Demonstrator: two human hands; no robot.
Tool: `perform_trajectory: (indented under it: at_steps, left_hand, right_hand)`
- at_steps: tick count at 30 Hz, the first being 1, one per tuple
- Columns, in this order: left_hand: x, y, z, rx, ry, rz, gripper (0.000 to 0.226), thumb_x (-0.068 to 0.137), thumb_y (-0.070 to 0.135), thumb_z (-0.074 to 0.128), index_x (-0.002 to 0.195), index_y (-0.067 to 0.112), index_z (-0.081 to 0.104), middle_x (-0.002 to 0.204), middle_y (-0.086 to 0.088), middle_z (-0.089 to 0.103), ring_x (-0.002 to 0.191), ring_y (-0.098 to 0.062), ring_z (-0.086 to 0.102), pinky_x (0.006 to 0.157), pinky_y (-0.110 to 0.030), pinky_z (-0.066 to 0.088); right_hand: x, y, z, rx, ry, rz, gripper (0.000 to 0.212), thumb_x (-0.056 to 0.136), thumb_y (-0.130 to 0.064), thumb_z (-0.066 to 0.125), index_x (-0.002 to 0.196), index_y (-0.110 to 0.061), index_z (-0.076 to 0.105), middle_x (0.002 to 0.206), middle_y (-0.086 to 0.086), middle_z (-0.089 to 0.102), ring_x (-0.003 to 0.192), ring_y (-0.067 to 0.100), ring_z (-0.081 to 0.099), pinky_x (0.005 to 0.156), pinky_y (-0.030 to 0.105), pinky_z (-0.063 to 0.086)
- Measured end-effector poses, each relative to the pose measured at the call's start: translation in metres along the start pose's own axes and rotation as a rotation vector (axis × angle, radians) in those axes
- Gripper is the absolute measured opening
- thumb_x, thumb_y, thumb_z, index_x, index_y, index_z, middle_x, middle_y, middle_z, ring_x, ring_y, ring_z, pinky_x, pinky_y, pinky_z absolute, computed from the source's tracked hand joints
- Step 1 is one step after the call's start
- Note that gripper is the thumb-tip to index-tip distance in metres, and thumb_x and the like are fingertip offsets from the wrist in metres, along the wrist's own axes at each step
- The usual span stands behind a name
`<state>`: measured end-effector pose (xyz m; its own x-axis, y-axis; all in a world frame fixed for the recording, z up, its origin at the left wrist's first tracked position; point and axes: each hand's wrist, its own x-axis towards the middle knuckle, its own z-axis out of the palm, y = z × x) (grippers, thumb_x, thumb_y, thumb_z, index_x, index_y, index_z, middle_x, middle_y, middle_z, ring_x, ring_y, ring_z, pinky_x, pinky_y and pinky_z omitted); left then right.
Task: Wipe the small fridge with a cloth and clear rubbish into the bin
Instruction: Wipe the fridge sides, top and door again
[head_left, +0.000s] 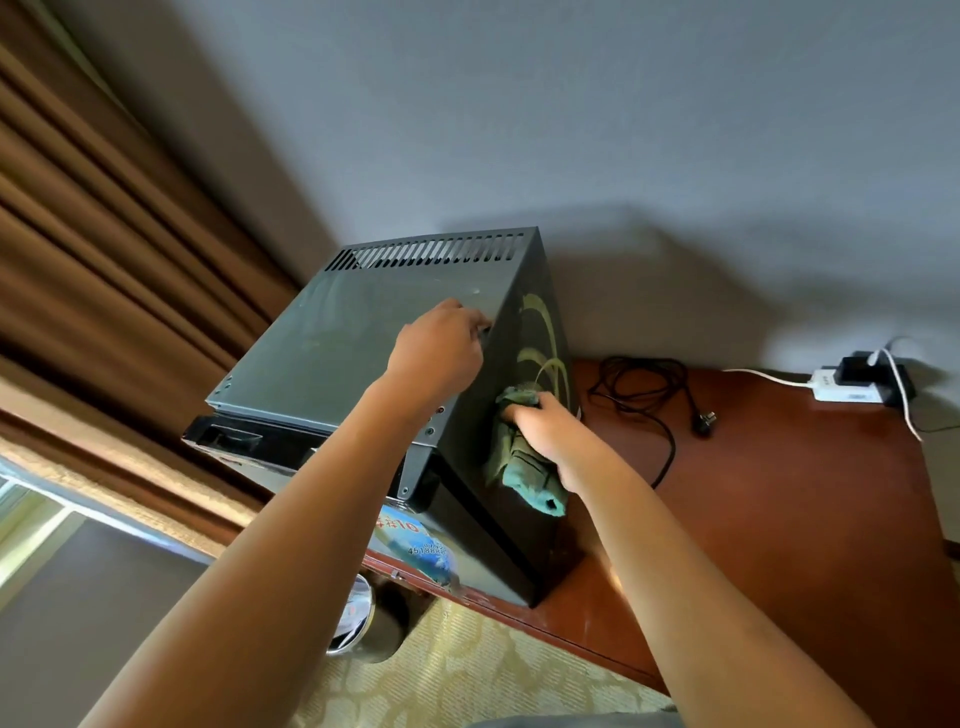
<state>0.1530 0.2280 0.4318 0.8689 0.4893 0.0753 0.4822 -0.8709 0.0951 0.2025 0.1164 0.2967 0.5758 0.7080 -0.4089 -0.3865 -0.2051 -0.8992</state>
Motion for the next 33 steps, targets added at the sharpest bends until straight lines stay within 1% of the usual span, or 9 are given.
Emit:
perform_trajectory:
  at_steps: [3,8,13,17,22,26,28,30,33]
  left_hand:
    - [0.008,0.003,-0.005,-0.010,-0.009,-0.022,0.036,0.098,0.013,0.046,0.121,0.023,0.071,0.124,0.000,0.066,0.110,-0.026,0.062,0.097,-0.043,0.051]
    - [0.021,0.008,-0.008,-0.021,-0.030,-0.078,0.034,0.095,0.009,0.046,0.113,0.021,0.072,0.119,0.001,0.071,0.109,-0.022,0.064,0.090,-0.035,0.049]
    - [0.032,0.005,0.001,-0.055,-0.033,-0.076,0.034,0.094,0.008,0.044,0.114,0.020,0.068,0.121,-0.001,0.066,0.111,-0.024,0.062,0.096,-0.042,0.052]
    - [0.054,0.005,0.004,-0.060,0.008,-0.035,0.043,0.093,0.009,0.042,0.129,0.022,0.062,0.135,-0.002,0.057,0.125,-0.026,0.052,0.106,-0.047,0.046]
    - [0.080,0.017,0.005,-0.015,-0.015,-0.003,0.058,0.094,0.004,0.040,0.150,0.018,0.045,0.155,-0.003,0.041,0.142,-0.028,0.036,0.115,-0.044,0.036]
    - [0.092,0.022,0.015,0.052,-0.051,0.051,0.053,0.097,0.008,0.041,0.149,0.015,0.044,0.153,-0.006,0.041,0.139,-0.031,0.037,0.114,-0.046,0.037]
    - [0.097,0.023,0.019,0.063,-0.057,0.048,0.049,0.099,0.011,0.041,0.147,0.015,0.048,0.149,-0.006,0.044,0.137,-0.031,0.040,0.111,-0.047,0.039]
    - [0.103,0.023,0.018,0.061,-0.047,0.020,0.046,0.100,0.013,0.041,0.145,0.018,0.051,0.145,-0.004,0.047,0.133,-0.029,0.045,0.107,-0.045,0.043]
    - [0.112,0.027,0.009,0.102,-0.049,0.000,0.042,0.102,0.018,0.042,0.140,0.022,0.058,0.139,-0.001,0.053,0.126,-0.027,0.053,0.099,-0.042,0.048]
  right_hand:
    - [0.005,-0.031,-0.007,0.020,-0.095,-0.045,0.047,0.075,-0.042,0.069,0.112,-0.014,0.063,0.096,0.009,0.071,0.086,0.025,0.072,0.071,0.038,0.059]
    - [0.021,-0.054,-0.007,0.103,0.093,-0.204,0.039,0.081,-0.041,0.065,0.118,-0.030,0.059,0.109,0.002,0.067,0.100,0.022,0.067,0.089,0.044,0.057]
    - [0.042,-0.016,-0.020,0.026,0.062,0.002,0.036,0.091,-0.033,0.058,0.126,-0.024,0.056,0.118,0.007,0.065,0.102,0.026,0.064,0.091,0.043,0.054]
    - [0.049,-0.043,-0.025,0.027,-0.015,-0.036,0.059,0.069,-0.046,0.068,0.122,-0.020,0.061,0.116,0.013,0.068,0.098,0.029,0.069,0.087,0.048,0.059]
    - [0.059,-0.077,-0.037,0.061,0.117,-0.190,0.033,0.089,-0.031,0.062,0.121,-0.026,0.058,0.109,0.003,0.064,0.099,0.022,0.064,0.086,0.040,0.056]
    - [0.077,-0.052,-0.046,-0.034,0.138,-0.046,0.035,0.092,-0.034,0.058,0.126,-0.029,0.054,0.111,0.003,0.064,0.100,0.025,0.063,0.090,0.045,0.055]
    - [0.085,-0.044,-0.049,-0.076,0.066,0.023,0.041,0.081,-0.042,0.062,0.119,-0.027,0.058,0.109,0.006,0.068,0.098,0.029,0.067,0.088,0.049,0.057]
    - [0.082,-0.055,-0.048,-0.042,0.022,0.008,0.046,0.074,-0.043,0.064,0.117,-0.026,0.061,0.110,0.009,0.069,0.095,0.028,0.070,0.085,0.048,0.060]
    - [0.075,-0.086,-0.052,0.034,0.032,-0.097,0.033,0.086,-0.032,0.065,0.118,-0.025,0.058,0.109,0.006,0.066,0.098,0.024,0.067,0.083,0.041,0.058]
